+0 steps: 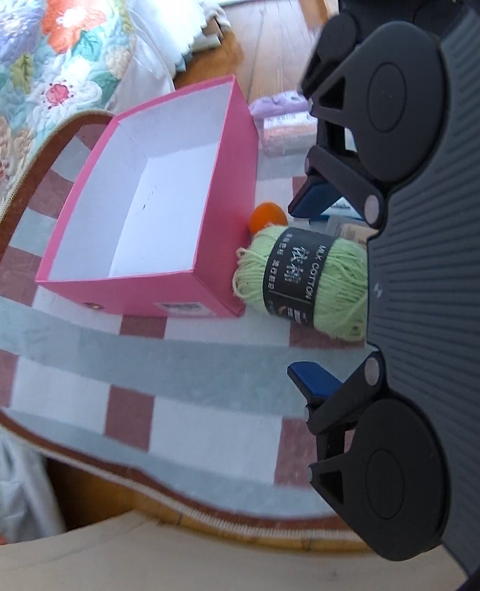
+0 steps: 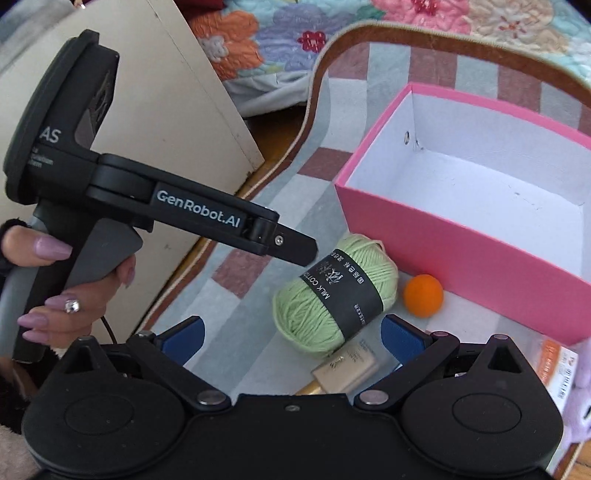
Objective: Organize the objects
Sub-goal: 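Lower the left gripper onto the green yarn ball and close it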
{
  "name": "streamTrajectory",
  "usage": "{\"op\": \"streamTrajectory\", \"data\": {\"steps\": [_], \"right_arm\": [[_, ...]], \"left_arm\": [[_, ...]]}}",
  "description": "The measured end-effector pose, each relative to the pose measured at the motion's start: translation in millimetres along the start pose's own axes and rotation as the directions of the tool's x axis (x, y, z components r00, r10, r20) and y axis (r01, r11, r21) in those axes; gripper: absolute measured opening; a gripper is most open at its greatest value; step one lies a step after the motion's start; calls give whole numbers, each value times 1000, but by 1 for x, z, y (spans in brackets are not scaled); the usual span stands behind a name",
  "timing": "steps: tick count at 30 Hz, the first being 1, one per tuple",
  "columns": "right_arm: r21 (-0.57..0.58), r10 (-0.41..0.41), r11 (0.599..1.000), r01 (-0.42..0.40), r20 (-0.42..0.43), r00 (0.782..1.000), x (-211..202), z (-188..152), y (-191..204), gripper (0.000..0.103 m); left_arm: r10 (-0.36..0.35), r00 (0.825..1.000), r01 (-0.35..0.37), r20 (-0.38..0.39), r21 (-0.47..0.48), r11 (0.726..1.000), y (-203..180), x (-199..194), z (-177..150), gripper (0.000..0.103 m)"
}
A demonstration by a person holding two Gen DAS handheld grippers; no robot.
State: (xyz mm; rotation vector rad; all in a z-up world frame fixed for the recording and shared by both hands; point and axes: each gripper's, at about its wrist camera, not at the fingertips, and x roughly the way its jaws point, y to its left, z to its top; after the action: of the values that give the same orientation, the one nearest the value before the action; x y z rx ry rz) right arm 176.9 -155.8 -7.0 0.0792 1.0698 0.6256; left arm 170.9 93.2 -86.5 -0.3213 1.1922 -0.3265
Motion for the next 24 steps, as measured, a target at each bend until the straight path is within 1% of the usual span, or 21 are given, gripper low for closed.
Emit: {"op": "streamTrajectory", "data": {"steps": [3,4,8,11,13,15,16,17,19,20,21,22,24], "right_arm": [[45,15,999,-14,-18,1000,14,-1,-8,103],[56,11,998,-10,-18,1000,17,-2,-9,103],[116,26,993,-23,-27,999,31,-7,-19,103],[129,29,991,-26,-22,999,42,-6,-23,103],[123,16,992,-13,-20,1000,52,-3,-26,103],[111,13,994,-11,-19,1000,60,-1,-27,102],[100,8,995,-5,-22,1000,65,0,-28,102],[93,-7,996,10,-29,1000,69,0,-28,102],[88,-28,996,31,-36,999,75,-3,-29,101],[86,-36,996,39,-37,999,77,-5,-30,96],[79,-52,995,55,-37,998,78,-8,-30,87],[57,-62,996,63,-16,998,75,-10,-28,86],[5,-55,998,55,40,998,63,-16,-21,83]], "left_arm": [[-82,996,79,-39,-83,993,18,20,-1,85],[-94,994,90,-46,-94,992,23,26,-3,85],[-86,994,78,-71,-103,992,35,41,-12,84],[-140,988,131,-57,-146,981,43,44,-15,83],[-176,983,168,-42,-154,974,44,47,-16,79],[-223,974,211,-48,-180,961,46,53,-17,70],[-246,968,231,-52,-199,952,47,56,-18,68],[-258,965,242,-53,-210,947,46,58,-19,67],[-246,968,233,-50,-193,953,43,56,-20,63],[-242,969,230,-50,-178,957,41,54,-20,61],[-240,970,229,-48,-173,958,39,52,-21,60],[-246,968,235,-44,-176,956,38,50,-22,60],[-271,962,262,-24,-183,947,36,42,-25,60]]}}
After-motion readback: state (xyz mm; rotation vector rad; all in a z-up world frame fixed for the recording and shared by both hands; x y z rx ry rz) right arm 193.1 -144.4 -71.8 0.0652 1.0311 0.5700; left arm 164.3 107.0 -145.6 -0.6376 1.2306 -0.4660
